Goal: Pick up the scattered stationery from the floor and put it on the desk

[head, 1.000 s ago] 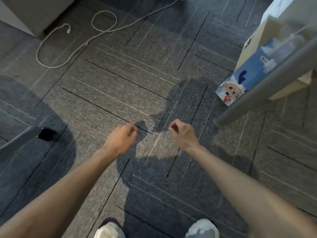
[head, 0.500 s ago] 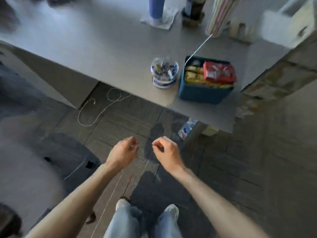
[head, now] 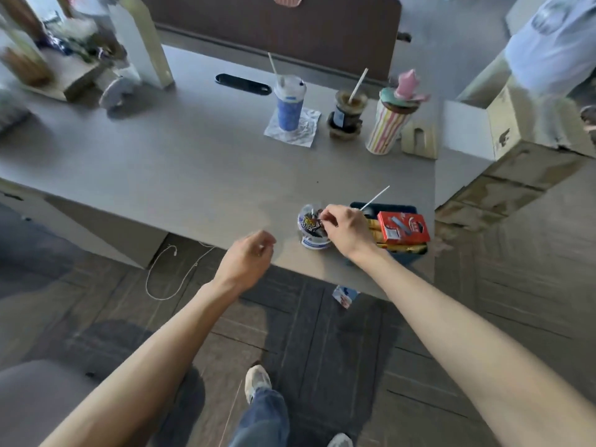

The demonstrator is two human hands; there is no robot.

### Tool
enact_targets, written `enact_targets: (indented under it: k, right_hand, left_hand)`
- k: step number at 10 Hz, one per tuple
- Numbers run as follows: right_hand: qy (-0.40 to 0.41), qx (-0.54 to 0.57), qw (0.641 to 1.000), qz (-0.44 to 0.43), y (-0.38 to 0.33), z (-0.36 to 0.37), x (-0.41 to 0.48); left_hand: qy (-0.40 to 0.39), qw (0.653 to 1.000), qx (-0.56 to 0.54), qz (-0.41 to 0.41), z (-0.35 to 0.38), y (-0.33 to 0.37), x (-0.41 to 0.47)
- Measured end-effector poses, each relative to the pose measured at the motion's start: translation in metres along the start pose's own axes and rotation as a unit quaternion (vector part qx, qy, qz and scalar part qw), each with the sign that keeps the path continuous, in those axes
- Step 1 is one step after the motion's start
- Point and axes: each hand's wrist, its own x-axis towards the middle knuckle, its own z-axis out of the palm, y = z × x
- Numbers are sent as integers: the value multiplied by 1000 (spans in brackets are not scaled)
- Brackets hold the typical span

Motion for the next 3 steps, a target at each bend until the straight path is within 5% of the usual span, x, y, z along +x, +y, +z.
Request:
enact_targets:
  k: [3]
  right_hand:
    - [-30, -20, 998, 49, 5, 6, 36]
  left_hand:
    - [-33, 999, 19, 11, -16, -13, 41]
